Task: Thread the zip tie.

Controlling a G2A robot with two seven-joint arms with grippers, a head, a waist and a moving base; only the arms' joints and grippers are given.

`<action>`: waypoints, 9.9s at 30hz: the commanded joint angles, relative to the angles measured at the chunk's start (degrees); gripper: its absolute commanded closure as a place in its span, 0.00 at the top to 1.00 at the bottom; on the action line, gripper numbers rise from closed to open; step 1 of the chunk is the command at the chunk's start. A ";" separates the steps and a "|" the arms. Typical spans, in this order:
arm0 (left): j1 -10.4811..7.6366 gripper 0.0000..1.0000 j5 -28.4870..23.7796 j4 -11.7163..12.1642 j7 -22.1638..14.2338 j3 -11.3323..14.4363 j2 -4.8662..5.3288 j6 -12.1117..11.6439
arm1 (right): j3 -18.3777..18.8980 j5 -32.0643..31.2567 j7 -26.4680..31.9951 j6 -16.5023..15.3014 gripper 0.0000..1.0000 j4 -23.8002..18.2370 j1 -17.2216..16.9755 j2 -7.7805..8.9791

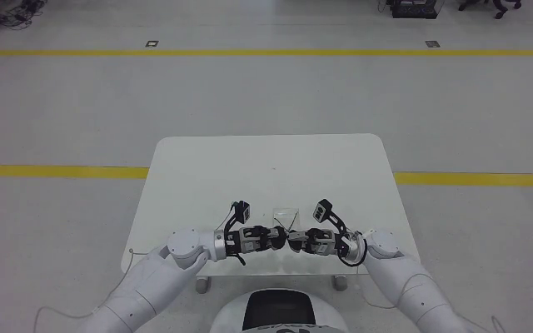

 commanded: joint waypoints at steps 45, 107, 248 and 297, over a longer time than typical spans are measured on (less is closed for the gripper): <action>1.30 0.00 -6.19 -0.28 -0.15 -1.54 0.20 -3.49 | 3.39 2.78 -3.02 -1.89 1.00 -1.38 -1.98 0.82; 18.05 0.00 4.34 -7.63 4.55 -29.44 -2.16 -11.55 | 4.39 -7.11 -8.47 -4.06 1.00 -6.25 0.66 1.44; 18.30 0.00 7.46 -7.08 7.68 -25.22 -2.74 -11.55 | -33.79 -81.15 -15.73 -2.50 0.25 11.67 33.33 -12.71; 18.30 0.00 7.46 -7.08 7.68 -25.22 -2.74 -11.55 | -38.10 -89.19 -19.99 0.41 0.12 27.35 35.76 -22.46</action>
